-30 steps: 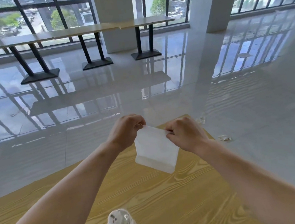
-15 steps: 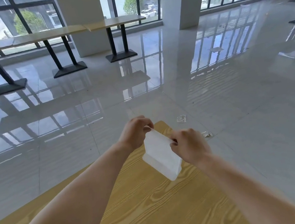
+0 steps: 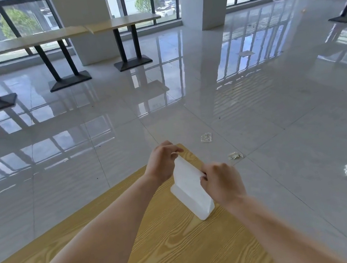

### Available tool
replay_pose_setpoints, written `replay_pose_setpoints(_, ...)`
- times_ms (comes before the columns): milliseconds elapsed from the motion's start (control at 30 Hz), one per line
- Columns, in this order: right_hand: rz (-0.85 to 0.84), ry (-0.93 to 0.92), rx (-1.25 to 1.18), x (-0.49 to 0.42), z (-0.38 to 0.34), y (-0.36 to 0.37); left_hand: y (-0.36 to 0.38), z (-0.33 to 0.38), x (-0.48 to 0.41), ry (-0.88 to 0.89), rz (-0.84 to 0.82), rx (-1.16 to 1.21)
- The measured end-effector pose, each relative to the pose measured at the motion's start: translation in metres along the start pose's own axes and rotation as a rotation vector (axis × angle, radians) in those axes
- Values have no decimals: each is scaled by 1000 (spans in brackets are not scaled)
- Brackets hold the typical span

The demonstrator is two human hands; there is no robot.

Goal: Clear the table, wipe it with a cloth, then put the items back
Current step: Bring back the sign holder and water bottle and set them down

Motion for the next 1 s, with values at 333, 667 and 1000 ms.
replay_pose_setpoints(333, 4, 60, -152, 9, 16, 1, 6, -9, -8, -257, 21, 157)
replay_pose_setpoints(667, 89, 30, -128, -1, 22, 15, 13, -12, -38, -327, 73, 268)
replay_pose_setpoints(1000, 137, 20, -117, -53, 28, 29, 14, -27, -94, -403, 88, 406)
Point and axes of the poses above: each hand's wrist, its own x-axis away from the middle knuckle, its own y-axis out of the palm, z = x × y, the point moved 1 cm from there along -x, towards the middle knuckle, and after that the axes turned 4 degrees about -y, right-handed, at the moved point
